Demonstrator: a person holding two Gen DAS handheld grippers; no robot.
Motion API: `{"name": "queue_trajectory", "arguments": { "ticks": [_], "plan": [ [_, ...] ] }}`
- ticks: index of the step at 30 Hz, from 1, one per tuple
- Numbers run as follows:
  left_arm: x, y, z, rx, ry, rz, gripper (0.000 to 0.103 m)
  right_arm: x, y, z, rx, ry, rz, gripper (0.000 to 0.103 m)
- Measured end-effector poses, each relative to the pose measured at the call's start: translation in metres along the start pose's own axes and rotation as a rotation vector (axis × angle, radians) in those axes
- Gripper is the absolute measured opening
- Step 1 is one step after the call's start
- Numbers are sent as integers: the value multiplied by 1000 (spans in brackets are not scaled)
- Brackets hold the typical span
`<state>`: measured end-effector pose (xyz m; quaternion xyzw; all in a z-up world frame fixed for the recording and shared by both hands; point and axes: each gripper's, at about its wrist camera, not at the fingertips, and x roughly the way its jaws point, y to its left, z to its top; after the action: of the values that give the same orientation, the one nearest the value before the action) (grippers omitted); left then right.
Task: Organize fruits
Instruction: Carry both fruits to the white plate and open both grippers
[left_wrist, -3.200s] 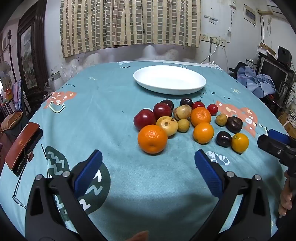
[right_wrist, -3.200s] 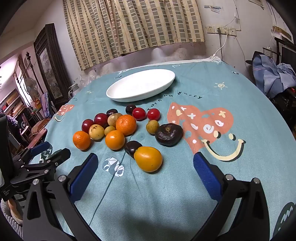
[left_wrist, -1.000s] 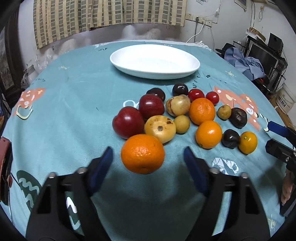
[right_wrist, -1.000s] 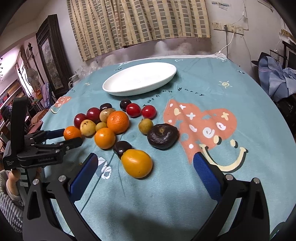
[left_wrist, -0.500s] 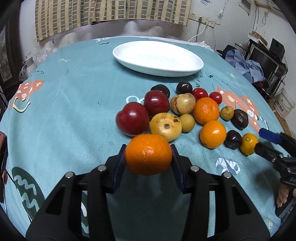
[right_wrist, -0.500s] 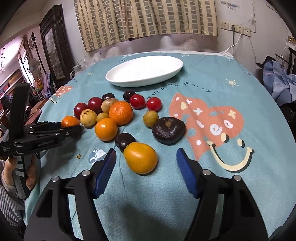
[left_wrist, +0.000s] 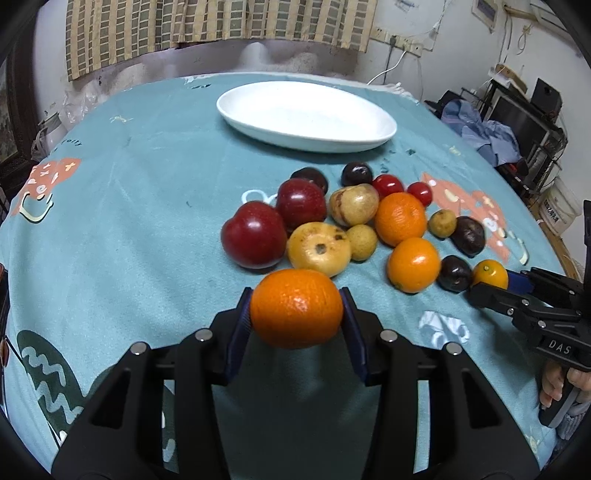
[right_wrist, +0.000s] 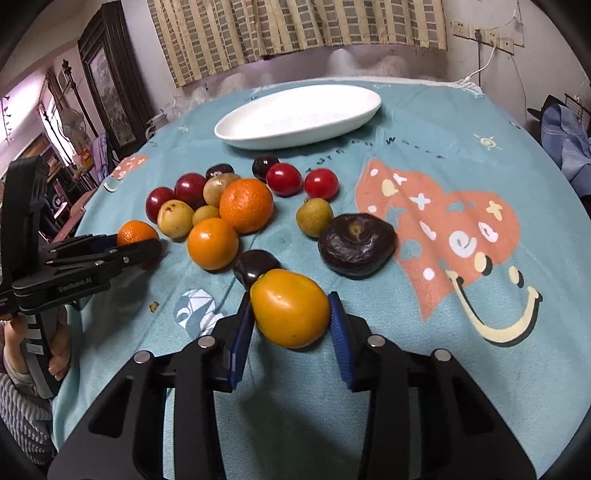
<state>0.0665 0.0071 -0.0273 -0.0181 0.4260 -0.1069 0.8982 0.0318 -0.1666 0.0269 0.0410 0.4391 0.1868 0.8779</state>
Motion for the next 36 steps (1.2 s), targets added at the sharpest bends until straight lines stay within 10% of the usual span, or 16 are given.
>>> {"name": "queue_trajectory", "arguments": {
  "ticks": [10, 21, 25, 26, 36],
  "plan": [
    [-26, -13, 69, 14, -102, 3, 47, -35, -9, 81, 38, -171, -12, 40],
    [74, -6, 155, -48, -41, 27, 47, 67, -35, 168, 125, -127, -28, 40],
    [87, 1, 161, -72, -41, -2, 65, 93, -42, 179, 139, -92, -32, 49],
    [86, 2, 161, -70, -50, -1, 69, 92, -42, 180, 141, -105, -41, 68],
    [27, 21, 132, -136, -135, 35, 85, -6, -22, 167, 126, -277, 29, 77]
  ]
}}
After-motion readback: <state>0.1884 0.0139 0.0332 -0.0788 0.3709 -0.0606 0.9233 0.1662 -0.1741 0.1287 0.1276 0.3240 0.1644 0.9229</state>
